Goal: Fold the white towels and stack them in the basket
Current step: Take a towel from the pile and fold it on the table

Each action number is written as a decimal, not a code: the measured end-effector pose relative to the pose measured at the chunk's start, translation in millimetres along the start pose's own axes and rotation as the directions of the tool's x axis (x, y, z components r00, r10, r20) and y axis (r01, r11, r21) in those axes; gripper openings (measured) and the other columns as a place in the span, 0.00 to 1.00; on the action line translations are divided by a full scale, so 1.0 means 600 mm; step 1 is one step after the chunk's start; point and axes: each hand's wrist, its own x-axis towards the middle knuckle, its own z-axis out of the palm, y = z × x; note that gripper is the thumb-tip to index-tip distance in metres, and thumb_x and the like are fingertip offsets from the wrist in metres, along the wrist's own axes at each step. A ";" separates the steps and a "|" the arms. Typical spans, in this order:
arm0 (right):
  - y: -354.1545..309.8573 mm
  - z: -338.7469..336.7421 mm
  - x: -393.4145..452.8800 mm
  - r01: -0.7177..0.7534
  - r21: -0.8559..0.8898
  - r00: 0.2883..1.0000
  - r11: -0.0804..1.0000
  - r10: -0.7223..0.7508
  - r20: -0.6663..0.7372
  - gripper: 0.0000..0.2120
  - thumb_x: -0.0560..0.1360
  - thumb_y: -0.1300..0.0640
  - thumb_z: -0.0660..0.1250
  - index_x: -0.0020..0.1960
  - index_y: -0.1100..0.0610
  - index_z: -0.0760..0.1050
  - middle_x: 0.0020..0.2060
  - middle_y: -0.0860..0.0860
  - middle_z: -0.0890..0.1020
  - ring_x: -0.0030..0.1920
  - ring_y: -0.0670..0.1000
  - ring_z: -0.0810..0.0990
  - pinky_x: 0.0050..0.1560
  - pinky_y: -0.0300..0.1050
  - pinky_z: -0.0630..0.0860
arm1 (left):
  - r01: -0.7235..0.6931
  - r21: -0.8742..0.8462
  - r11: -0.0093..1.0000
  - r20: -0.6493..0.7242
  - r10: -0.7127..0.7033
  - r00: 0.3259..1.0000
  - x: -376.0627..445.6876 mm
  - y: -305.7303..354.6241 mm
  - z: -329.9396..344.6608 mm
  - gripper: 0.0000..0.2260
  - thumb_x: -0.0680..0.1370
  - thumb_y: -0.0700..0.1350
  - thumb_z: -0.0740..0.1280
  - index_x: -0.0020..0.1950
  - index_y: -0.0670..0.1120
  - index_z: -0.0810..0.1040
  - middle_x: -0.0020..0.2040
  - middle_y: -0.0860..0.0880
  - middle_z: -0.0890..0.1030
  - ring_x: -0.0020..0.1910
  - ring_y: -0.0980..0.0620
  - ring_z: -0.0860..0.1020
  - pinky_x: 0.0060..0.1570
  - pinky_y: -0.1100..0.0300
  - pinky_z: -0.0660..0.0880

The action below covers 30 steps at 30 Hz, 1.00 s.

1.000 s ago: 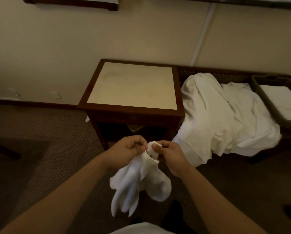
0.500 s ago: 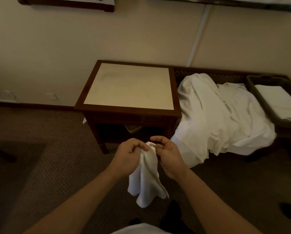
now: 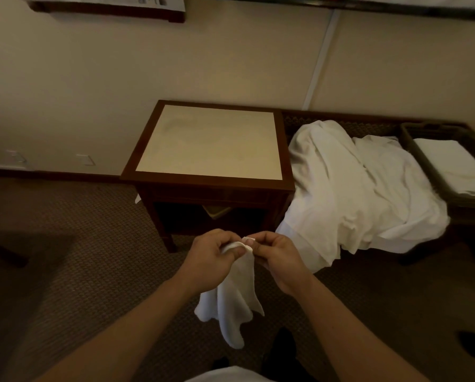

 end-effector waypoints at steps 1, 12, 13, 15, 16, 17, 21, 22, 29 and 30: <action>0.000 0.000 0.000 0.006 -0.017 1.000 1.000 -0.006 0.011 0.06 0.78 0.60 0.69 0.53 0.61 0.83 0.49 0.58 0.86 0.54 0.57 0.84 0.57 0.54 0.82 | 0.005 -0.001 1.000 -0.001 -0.005 1.000 0.000 -0.001 0.002 0.06 0.78 0.46 0.72 0.53 0.56 0.83 0.48 0.57 0.81 0.50 0.61 0.79 0.47 0.64 0.77; -0.001 0.008 -0.013 0.177 -0.135 0.984 0.975 -0.172 0.051 0.09 0.75 0.63 0.73 0.55 0.60 0.82 0.48 0.56 0.86 0.52 0.54 0.85 0.53 0.46 0.81 | 0.071 -0.191 0.979 -0.052 -0.083 0.995 -0.003 -0.010 0.008 0.03 0.78 0.46 0.73 0.49 0.54 0.84 0.46 0.56 0.85 0.49 0.57 0.83 0.49 0.53 0.82; -0.002 0.009 -0.013 0.193 -0.172 0.981 0.966 -0.192 0.022 0.08 0.75 0.63 0.73 0.54 0.59 0.83 0.47 0.55 0.86 0.51 0.53 0.85 0.51 0.45 0.81 | 0.068 -0.218 0.974 -0.025 -0.075 0.997 -0.002 -0.010 0.007 0.03 0.78 0.47 0.73 0.50 0.53 0.84 0.47 0.54 0.85 0.49 0.56 0.83 0.50 0.52 0.82; -0.010 0.010 -0.013 0.222 -0.237 0.974 0.946 -0.224 0.020 0.06 0.77 0.64 0.71 0.52 0.57 0.83 0.46 0.54 0.86 0.50 0.51 0.85 0.50 0.43 0.81 | 0.071 -0.268 0.961 0.027 -0.066 0.997 0.000 -0.015 0.001 0.04 0.78 0.47 0.73 0.52 0.51 0.85 0.48 0.52 0.85 0.50 0.54 0.83 0.51 0.53 0.82; -0.019 0.007 -0.013 0.239 -0.272 0.970 0.932 -0.240 0.031 0.06 0.77 0.65 0.70 0.52 0.57 0.82 0.46 0.53 0.86 0.49 0.50 0.84 0.49 0.42 0.81 | 0.079 -0.276 0.958 0.056 -0.066 0.996 0.001 -0.019 -0.002 0.04 0.79 0.46 0.72 0.53 0.51 0.84 0.48 0.52 0.85 0.51 0.54 0.83 0.51 0.54 0.82; -0.030 0.003 -0.014 0.256 -0.310 0.966 0.915 -0.254 0.049 0.06 0.78 0.65 0.69 0.51 0.56 0.82 0.45 0.51 0.85 0.48 0.48 0.84 0.48 0.41 0.80 | 0.088 -0.262 0.961 0.078 -0.070 0.995 0.002 -0.023 -0.004 0.04 0.79 0.46 0.71 0.53 0.51 0.84 0.49 0.53 0.85 0.51 0.54 0.83 0.50 0.56 0.81; -0.089 -0.011 -0.020 0.322 -0.523 0.946 0.789 -0.294 0.138 0.07 0.81 0.62 0.65 0.50 0.51 0.79 0.43 0.47 0.82 0.45 0.47 0.80 0.46 0.41 0.77 | 0.038 -0.128 0.991 0.059 -0.030 0.998 0.004 -0.042 0.003 0.04 0.80 0.45 0.71 0.52 0.52 0.84 0.52 0.61 0.78 0.54 0.59 0.79 0.53 0.59 0.78; -0.102 -0.011 -0.021 0.335 -0.576 0.940 0.746 -0.303 0.156 0.07 0.81 0.60 0.65 0.50 0.50 0.78 0.43 0.46 0.81 0.45 0.46 0.79 0.46 0.43 0.76 | 0.001 -0.119 0.993 0.053 0.006 0.999 0.004 -0.043 0.007 0.04 0.80 0.45 0.70 0.52 0.50 0.84 0.55 0.61 0.77 0.56 0.60 0.77 0.56 0.59 0.78; -0.157 0.005 -0.037 0.410 -0.743 0.900 0.529 -0.367 0.235 0.05 0.82 0.59 0.63 0.51 0.50 0.73 0.39 0.46 0.78 0.40 0.44 0.76 0.38 0.36 0.71 | -0.210 -0.168 0.963 -0.013 0.211 0.977 0.002 -0.028 0.052 0.17 0.81 0.53 0.65 0.53 0.40 0.84 0.63 0.56 0.78 0.61 0.54 0.78 0.57 0.51 0.78; -0.157 0.006 -0.040 0.414 -0.744 0.897 0.525 -0.374 0.236 0.05 0.82 0.60 0.63 0.52 0.50 0.73 0.40 0.46 0.78 0.41 0.44 0.76 0.38 0.35 0.71 | -0.212 -0.167 0.963 -0.020 0.211 0.977 0.000 -0.027 0.061 0.18 0.81 0.54 0.64 0.53 0.40 0.84 0.62 0.56 0.78 0.60 0.53 0.79 0.56 0.49 0.78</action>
